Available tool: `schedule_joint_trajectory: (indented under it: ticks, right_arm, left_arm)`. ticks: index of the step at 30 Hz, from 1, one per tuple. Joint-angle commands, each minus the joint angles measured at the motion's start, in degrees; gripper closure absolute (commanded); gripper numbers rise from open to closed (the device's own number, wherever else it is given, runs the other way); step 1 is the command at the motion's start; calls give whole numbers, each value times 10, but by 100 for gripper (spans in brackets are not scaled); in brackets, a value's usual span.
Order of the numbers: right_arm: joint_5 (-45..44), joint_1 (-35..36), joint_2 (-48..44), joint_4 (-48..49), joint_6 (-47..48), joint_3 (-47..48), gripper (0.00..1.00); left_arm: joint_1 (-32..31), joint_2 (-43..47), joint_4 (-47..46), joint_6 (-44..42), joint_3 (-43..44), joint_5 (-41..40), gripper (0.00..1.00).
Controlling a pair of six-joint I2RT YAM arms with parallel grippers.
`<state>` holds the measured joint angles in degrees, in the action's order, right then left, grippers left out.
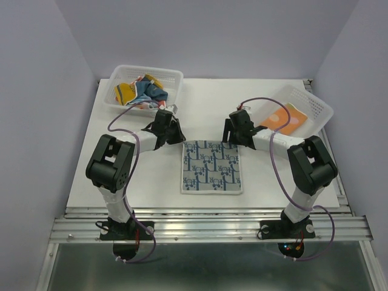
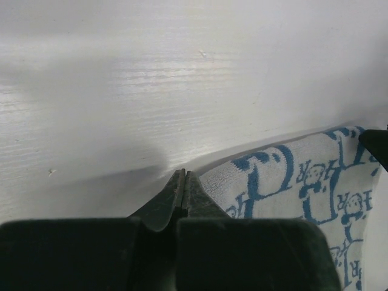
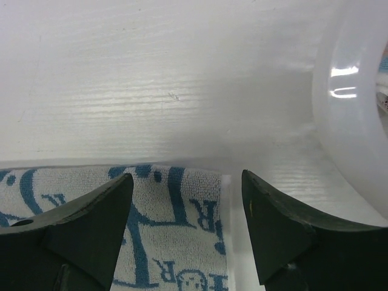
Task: Fold and stack the towels
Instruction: Fold the towel
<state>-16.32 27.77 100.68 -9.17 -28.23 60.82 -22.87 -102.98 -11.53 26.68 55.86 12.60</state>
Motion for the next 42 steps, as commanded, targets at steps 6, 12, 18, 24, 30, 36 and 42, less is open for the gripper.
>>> schedule_joint_trajectory:
  ticks: [6,12,18,24,30,36,42]
  right_arm:
    - [-12,-3,12,2,-29,5,34]
    - [-7,-3,12,0,-36,-4,43]
    - [-12,-3,7,-1,-41,-15,48]
    - [-13,-3,6,1,-44,-24,55]
    - [-11,-3,-1,5,-40,-25,72]
    - [6,-3,-53,27,-25,-53,87]
    - [45,-2,-121,43,-17,-100,91]
  left_arm:
    - [-2,16,-3,2,11,42,100]
    - [-2,13,27,11,22,34,60]
    - [-2,39,46,13,12,-2,52]
    - [-2,34,49,18,10,4,53]
    - [-2,14,40,22,18,35,100]
    - [-2,72,24,30,-18,22,100]
    - [-8,155,1,43,-79,33,100]
